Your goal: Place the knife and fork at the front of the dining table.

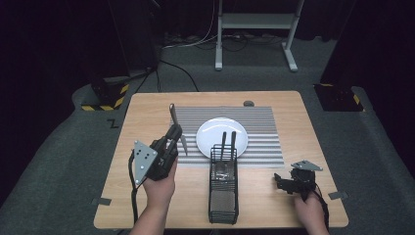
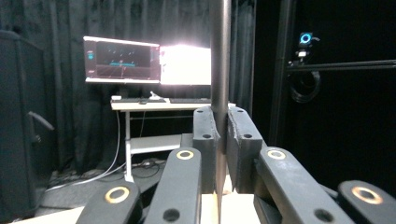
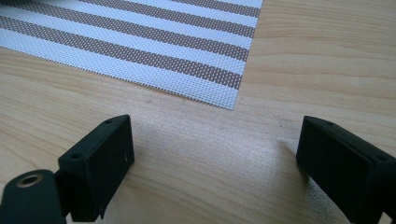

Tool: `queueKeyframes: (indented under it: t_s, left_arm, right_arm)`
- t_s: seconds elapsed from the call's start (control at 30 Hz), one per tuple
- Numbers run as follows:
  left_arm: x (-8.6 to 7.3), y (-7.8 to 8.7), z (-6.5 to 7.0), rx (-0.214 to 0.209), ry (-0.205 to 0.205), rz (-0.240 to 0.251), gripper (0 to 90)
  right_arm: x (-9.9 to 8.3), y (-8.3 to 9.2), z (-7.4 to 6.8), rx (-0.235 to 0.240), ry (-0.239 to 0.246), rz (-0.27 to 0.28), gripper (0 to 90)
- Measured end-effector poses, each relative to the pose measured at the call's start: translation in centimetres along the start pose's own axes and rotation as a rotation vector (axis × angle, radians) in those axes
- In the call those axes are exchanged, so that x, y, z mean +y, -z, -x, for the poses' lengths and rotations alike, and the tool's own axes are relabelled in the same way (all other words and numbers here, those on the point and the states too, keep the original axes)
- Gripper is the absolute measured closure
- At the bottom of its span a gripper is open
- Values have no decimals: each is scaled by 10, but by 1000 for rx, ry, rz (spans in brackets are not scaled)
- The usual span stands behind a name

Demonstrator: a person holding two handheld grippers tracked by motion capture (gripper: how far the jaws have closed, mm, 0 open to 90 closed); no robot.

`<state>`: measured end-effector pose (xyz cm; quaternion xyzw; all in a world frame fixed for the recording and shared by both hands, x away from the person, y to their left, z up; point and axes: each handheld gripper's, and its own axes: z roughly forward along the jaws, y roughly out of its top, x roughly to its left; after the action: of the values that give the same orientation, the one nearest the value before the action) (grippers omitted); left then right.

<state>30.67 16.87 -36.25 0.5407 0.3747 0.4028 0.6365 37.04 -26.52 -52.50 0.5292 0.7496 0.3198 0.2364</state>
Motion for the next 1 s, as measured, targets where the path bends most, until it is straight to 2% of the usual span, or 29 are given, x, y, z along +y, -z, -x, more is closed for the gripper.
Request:
queueKeyframes:
  t_s: [0.37, 0.57, 0.63, 1.0]
  left_arm:
    - [-31, -5, -10, 25, -4, -63, 830]
    - [-46, -10, -14, 43, 21, -86, 831]
    - [-53, -13, -18, 56, 22, -110, 831]
    - [-72, -21, -28, 93, 48, -166, 831]
  right_arm:
    - [0, 0, 0, 0, 0, 0, 109]
    - [0, 0, 0, 1, 1, 2, 111]
    - [0, 0, 0, 1, 0, 3, 111]
    - [0, 0, 0, 2, 1, 1, 113]
